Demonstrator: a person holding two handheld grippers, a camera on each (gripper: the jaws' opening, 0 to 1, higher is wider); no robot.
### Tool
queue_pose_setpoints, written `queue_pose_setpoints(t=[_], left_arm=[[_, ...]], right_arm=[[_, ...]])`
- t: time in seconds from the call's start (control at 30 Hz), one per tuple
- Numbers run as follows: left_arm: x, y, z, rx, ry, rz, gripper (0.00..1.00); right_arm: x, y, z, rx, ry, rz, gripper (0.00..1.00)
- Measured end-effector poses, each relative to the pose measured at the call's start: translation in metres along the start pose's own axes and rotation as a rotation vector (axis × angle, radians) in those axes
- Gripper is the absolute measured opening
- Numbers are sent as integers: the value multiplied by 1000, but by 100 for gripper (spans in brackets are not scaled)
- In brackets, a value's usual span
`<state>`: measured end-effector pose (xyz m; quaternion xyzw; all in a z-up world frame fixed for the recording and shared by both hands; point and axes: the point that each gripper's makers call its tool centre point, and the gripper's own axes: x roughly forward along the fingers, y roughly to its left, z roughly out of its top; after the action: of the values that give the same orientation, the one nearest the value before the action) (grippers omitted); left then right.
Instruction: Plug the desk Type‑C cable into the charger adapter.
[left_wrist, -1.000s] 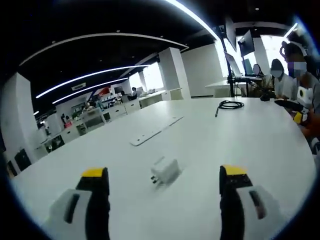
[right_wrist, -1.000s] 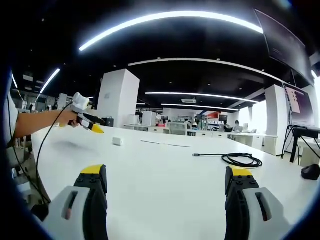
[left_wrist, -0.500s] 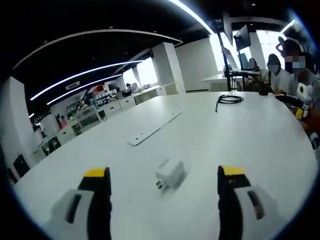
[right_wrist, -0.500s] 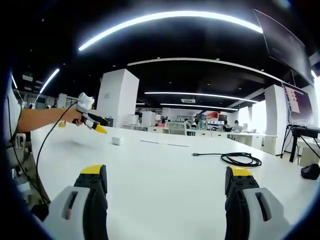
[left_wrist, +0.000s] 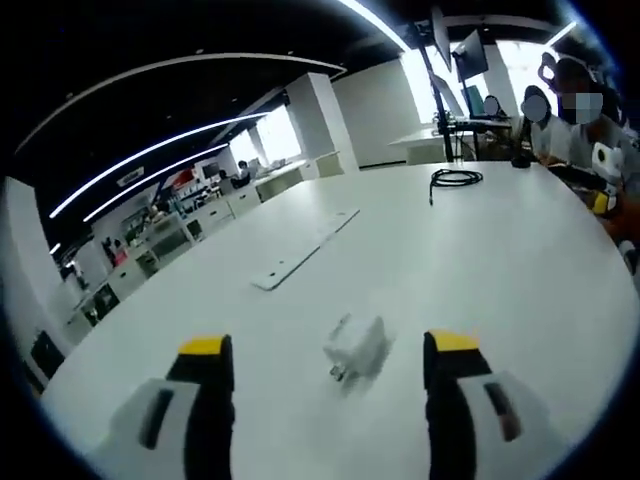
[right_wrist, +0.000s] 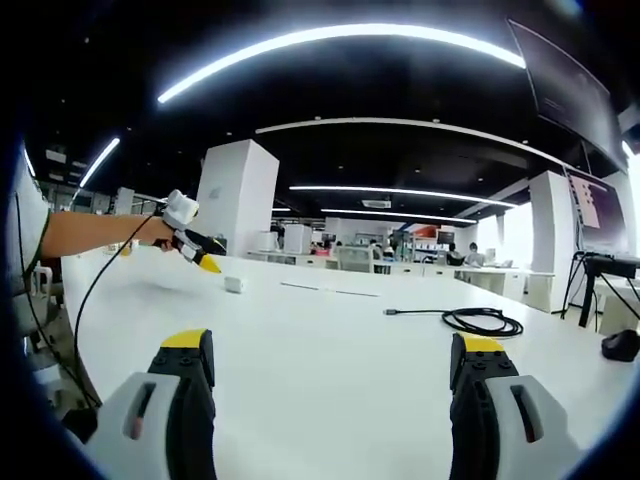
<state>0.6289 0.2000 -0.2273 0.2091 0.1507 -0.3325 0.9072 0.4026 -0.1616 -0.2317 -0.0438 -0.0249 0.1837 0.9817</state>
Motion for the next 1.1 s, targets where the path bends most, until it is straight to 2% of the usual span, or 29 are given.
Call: queue_pose_setpoints(t=[0.1,0.27,0.43,0.67,0.83,0.97,1.1], left_arm=[[4,-3,-4,31,33,-35,74],[11,-2,-6,41,54,-59,70],[12,-21,-5,70,80,-94,67],[17,-33,-8,110,128,-137,60],[23,-36,-9,129,154,-172,55],[23,-37,-9,131,159,-176,53],[30,-32,-14,139,205,-209,49]], right_arm=[[0,1,0,-2,2,0,100],[0,0,0,-1,1,-3,100],[0,0,0,-2,2,-1,100],[1,1,-2,3,6,1,100],[2,3,-3,3,7,7,100],[2,3,-3,2,7,7,100],[1,2,-3,4,7,4,99]])
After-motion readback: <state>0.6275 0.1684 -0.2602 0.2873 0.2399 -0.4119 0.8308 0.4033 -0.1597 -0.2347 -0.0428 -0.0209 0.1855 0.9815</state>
